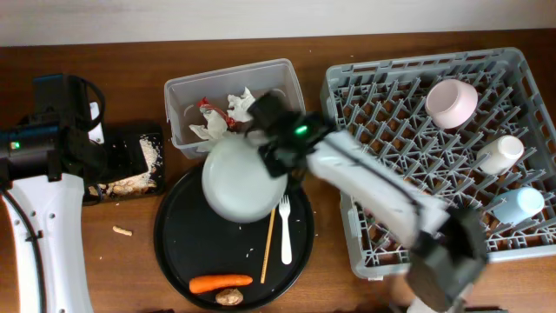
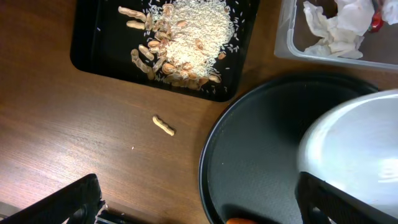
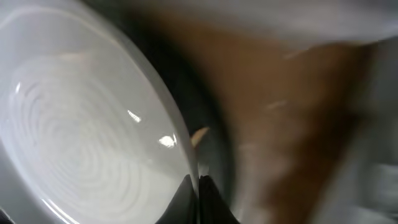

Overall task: Sort waste into correct bins and load items into the dishwasher rack
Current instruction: 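Carry the white plate to the rack and stand it upright at back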

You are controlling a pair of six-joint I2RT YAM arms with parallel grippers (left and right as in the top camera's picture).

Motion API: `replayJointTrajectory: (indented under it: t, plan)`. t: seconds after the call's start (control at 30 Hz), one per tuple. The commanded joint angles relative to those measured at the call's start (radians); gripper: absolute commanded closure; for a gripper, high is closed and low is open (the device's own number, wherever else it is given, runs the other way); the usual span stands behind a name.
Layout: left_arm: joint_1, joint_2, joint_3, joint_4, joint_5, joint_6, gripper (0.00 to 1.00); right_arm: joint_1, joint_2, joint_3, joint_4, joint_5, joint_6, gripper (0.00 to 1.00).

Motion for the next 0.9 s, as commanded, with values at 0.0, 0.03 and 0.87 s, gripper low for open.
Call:
replayJointTrajectory:
  t: [0.0, 0.03, 0.87]
  plan:
    - [0.004, -0.008, 0.01, -0.001, 0.007, -0.013, 0.01, -0.101, -0.168, 0.051, -0.013, 0.278, -0.091, 0.96]
    - [0.004, -0.008, 0.01, -0.001, 0.007, -0.013, 0.01, -0.15, -0.214, 0.051, -0.011, 0.401, -0.118, 0.96]
    - [0.004, -0.008, 0.01, 0.007, 0.034, -0.013, 0.01, -0.518, 0.069, 0.032, 0.08, 0.956, -0.07, 0.96]
